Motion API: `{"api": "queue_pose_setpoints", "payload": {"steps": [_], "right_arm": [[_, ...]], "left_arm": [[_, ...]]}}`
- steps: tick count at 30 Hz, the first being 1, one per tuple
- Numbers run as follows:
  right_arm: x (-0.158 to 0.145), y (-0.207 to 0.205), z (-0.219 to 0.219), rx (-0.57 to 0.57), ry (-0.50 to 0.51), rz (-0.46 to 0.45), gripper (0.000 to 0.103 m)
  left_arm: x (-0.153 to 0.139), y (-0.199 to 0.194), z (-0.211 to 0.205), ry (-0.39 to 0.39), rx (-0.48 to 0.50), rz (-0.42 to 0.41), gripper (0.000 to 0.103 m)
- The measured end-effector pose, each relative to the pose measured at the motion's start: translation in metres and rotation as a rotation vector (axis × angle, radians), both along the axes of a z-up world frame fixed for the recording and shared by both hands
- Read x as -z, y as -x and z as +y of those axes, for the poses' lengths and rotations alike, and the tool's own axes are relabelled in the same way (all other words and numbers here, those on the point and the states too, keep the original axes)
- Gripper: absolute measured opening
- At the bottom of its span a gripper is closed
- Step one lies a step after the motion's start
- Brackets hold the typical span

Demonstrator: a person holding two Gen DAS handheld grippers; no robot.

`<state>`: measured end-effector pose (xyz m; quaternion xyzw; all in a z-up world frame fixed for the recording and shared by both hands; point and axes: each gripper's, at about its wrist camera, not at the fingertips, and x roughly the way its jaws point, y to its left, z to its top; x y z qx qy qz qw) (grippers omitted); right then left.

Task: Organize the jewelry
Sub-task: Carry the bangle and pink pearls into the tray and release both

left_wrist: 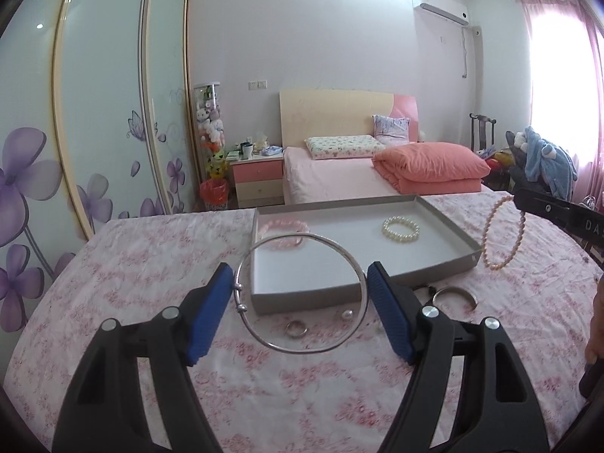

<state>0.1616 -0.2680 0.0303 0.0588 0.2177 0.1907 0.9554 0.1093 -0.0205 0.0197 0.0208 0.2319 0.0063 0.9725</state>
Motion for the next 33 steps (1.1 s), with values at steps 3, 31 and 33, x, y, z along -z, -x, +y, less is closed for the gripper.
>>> {"api": "queue_pose_setpoints", "payload": {"steps": [3,31,33], "right_arm": [[-0.005,0.004,0.004,-0.007,0.001,-0.021,0.007],[0.005,-0.135,0.030,0.013,-0.029,0.055,0.007],[0.015,-0.148,0.031,0.016,-0.032,0.092,0.007]], "left_arm": [[-0.002,-0.003,-0.003,0.000,0.003,-0.006,0.071],[0.009,-0.158,-0.004,0.045,-0.027,0.084,0.071],[0.019,-0.172,-0.003,0.045,-0.030,0.119,0.071]]}}
